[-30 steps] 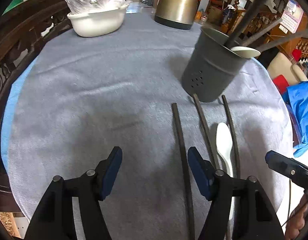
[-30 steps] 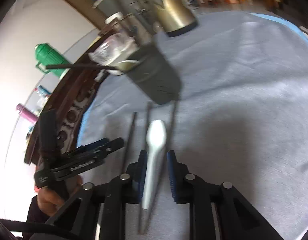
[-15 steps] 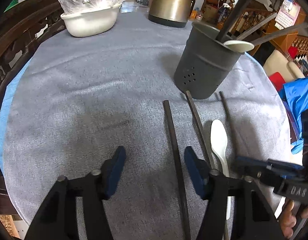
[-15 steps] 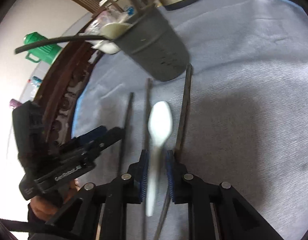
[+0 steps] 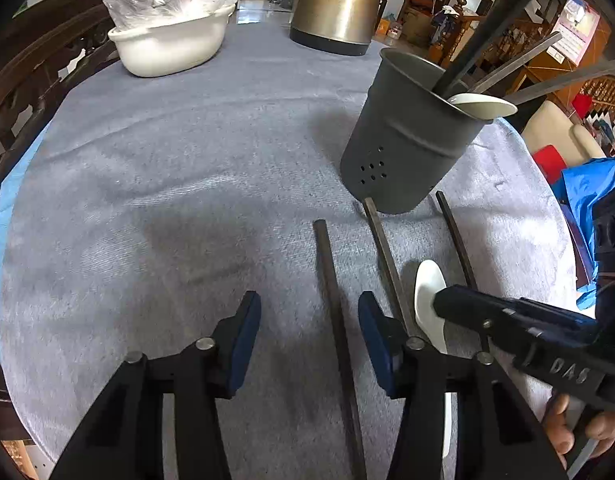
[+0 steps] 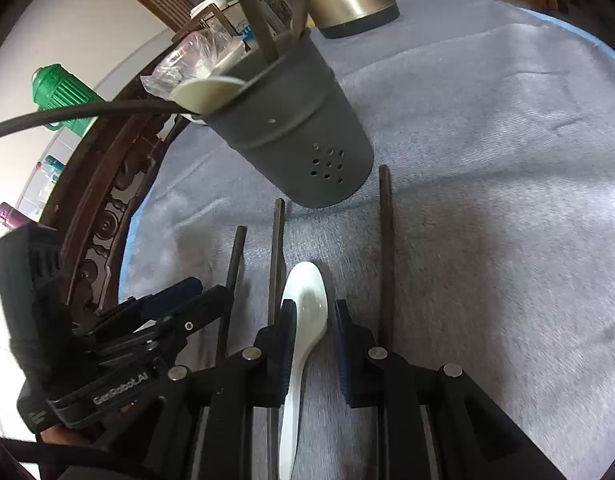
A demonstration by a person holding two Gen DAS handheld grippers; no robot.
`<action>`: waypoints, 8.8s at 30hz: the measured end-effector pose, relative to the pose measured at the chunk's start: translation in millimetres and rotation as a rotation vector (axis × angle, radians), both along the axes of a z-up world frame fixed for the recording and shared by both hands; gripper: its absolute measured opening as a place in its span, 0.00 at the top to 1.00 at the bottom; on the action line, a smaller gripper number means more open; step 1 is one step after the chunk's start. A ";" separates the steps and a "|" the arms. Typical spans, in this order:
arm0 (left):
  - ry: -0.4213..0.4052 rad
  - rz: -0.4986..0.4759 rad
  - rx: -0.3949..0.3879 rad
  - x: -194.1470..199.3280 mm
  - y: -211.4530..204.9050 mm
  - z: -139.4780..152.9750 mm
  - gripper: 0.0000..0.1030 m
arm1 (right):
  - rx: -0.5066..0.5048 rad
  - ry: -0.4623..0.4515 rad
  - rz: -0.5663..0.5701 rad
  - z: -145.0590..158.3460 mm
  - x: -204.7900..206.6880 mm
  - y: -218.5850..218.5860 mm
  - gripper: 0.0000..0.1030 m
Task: Organize utensils
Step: 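Grasp a chopstick with the left tool while the right tool grasps the white spoon, then lift the white spoon with the right tool while the left tool lifts the chopstick over the cup, then open both tools to drop the spoon and chopstick into the grey cup, then move both tools back toward the last two dark chopsticks on the cloth, then grasp a dark chopstick with the right tool while the left tool grasps the other chopstick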
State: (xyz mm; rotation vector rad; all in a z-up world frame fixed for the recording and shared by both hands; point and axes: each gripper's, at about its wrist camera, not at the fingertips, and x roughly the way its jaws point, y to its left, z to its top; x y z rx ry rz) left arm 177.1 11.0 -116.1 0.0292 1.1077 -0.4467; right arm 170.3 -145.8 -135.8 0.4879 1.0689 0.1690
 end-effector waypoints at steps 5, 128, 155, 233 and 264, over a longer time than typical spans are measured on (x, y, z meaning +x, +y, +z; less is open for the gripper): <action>0.024 -0.006 -0.038 9.0 -1.9 -4.5 0.87 | -0.072 -0.023 0.035 -2.0 4.5 9.4 0.95; -0.497 -0.079 -0.336 86.0 23.3 202.3 0.94 | -0.670 -0.772 -0.013 161.3 68.3 39.1 0.66; -0.674 0.077 -0.259 -38.2 95.2 243.2 0.27 | -0.453 -0.816 -0.153 231.4 -103.6 -20.8 0.66; -0.229 0.168 0.287 -46.4 12.7 30.5 0.19 | -0.204 -0.115 -0.047 51.4 -66.6 -28.5 0.66; -0.099 0.136 0.294 0.3 -3.9 -0.5 0.19 | -0.182 0.039 -0.048 18.2 -1.0 -29.4 0.66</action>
